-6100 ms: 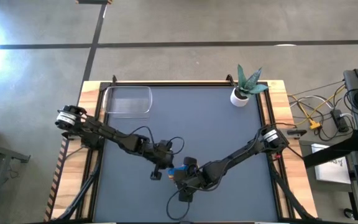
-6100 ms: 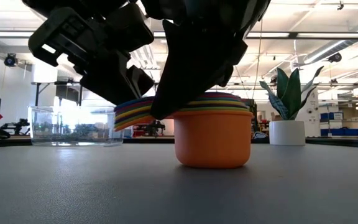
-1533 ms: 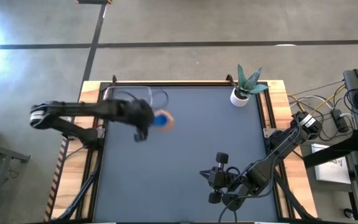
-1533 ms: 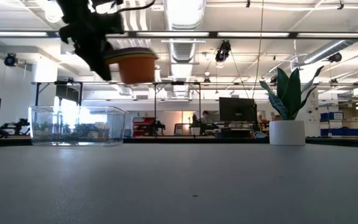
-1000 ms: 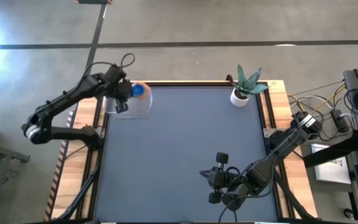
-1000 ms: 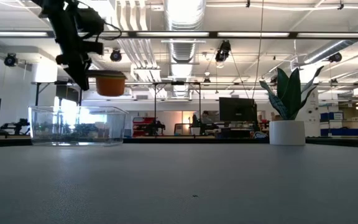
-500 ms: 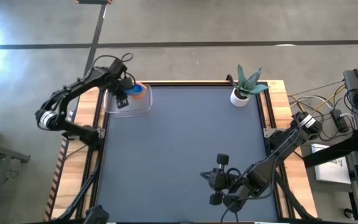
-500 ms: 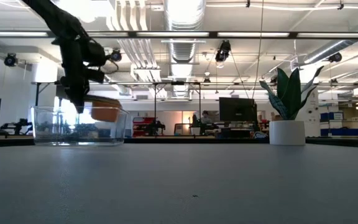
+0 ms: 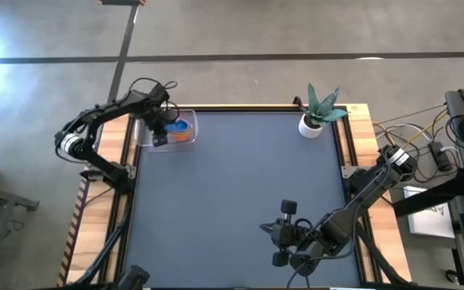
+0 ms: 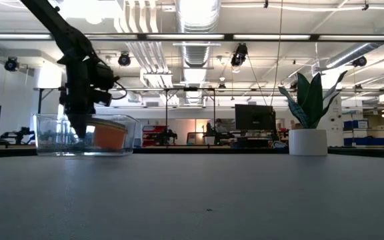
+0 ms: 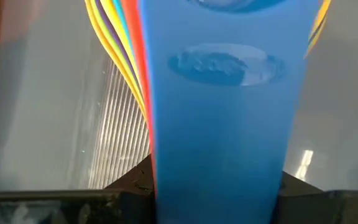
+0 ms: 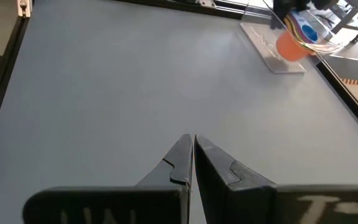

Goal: Nest measuring cups in basket
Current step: Put the stacked measuring cups into the transparent bin

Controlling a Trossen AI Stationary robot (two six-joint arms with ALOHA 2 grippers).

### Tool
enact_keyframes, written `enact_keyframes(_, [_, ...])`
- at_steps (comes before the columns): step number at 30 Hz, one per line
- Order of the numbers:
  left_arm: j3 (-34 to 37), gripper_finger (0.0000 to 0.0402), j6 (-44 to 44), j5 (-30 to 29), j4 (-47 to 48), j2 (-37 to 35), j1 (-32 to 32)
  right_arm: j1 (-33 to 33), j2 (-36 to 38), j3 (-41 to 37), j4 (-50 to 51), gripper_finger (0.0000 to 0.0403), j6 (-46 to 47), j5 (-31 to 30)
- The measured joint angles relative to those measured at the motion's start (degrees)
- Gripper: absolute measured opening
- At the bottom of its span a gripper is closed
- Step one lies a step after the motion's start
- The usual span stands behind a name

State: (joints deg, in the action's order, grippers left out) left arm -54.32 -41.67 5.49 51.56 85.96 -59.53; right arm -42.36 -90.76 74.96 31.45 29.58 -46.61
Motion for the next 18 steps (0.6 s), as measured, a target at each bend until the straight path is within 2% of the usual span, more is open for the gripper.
enact_keyframes(6, [3.14, 0.011, 0.15, -0.03, -3.28, 0.14, 0.0, -0.05, 0.0, 0.0, -0.01, 0.0009, 0.0, 0.0])
enact_keyframes(11, [2.94, 0.0117, 2.23, 0.03, -3.51, 0.14, 0.0, -0.05, -0.05, -0.02, -0.05, 0.0009, 0.0, -0.02])
enact_keyframes(15, [1.69, 0.0192, 5.28, -0.5, -3.46, 0.12, 0.0, -0.05, -0.09, -0.02, -0.22, 0.0009, 0.0, -0.02])
enact_keyframes(18, [0.44, 0.024, 8.17, -3.6, -1.82, 0.14, 0.0, -0.05, -0.09, -0.02, -0.22, 0.0009, 0.0, -0.02])
